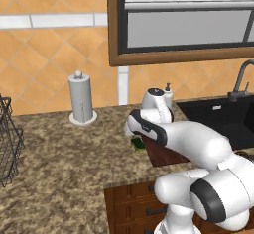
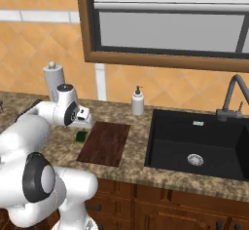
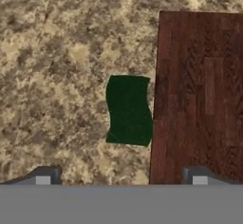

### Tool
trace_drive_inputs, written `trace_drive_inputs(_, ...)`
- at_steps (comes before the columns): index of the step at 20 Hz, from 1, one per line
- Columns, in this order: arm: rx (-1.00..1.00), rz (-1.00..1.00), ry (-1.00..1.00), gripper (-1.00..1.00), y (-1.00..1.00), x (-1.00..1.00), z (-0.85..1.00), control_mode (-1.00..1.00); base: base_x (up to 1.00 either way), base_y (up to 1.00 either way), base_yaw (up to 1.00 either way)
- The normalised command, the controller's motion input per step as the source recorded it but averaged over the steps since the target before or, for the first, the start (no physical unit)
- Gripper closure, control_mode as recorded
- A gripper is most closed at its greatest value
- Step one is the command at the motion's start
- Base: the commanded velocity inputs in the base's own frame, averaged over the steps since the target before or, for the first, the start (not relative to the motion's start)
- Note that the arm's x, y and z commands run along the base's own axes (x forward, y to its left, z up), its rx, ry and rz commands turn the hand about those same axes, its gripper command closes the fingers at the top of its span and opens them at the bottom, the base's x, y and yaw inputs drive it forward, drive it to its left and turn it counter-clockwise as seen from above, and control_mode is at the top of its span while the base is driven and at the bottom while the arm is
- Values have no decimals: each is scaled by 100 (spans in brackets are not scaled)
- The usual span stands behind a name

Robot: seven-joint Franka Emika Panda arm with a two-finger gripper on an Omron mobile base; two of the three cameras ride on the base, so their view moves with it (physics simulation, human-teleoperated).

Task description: Pick up the sponge from the counter and clean the cutting board by briefly scrubbing or pressing down on the cutting board. Once finished, release the sponge.

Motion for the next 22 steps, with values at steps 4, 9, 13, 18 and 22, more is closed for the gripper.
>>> trace_drive_inputs(4, -2, 0, 2, -100, 2, 43, -50, -100, 0, 0, 0)
trace_drive_inputs(9, -1, 0, 4, -100, 5, 29, -35, -100, 0, 0, 0)
trace_drive_inputs(13, -3, 0, 0, -100, 11, 23, -33, -100, 0, 0, 0)
trace_drive_inputs(18, 0, 0, 0, -100, 2, 22, -30, -100, 0, 0, 0)
trace_drive_inputs(22, 0, 0, 0, -100, 0, 14, -27, -100, 0, 0, 0)
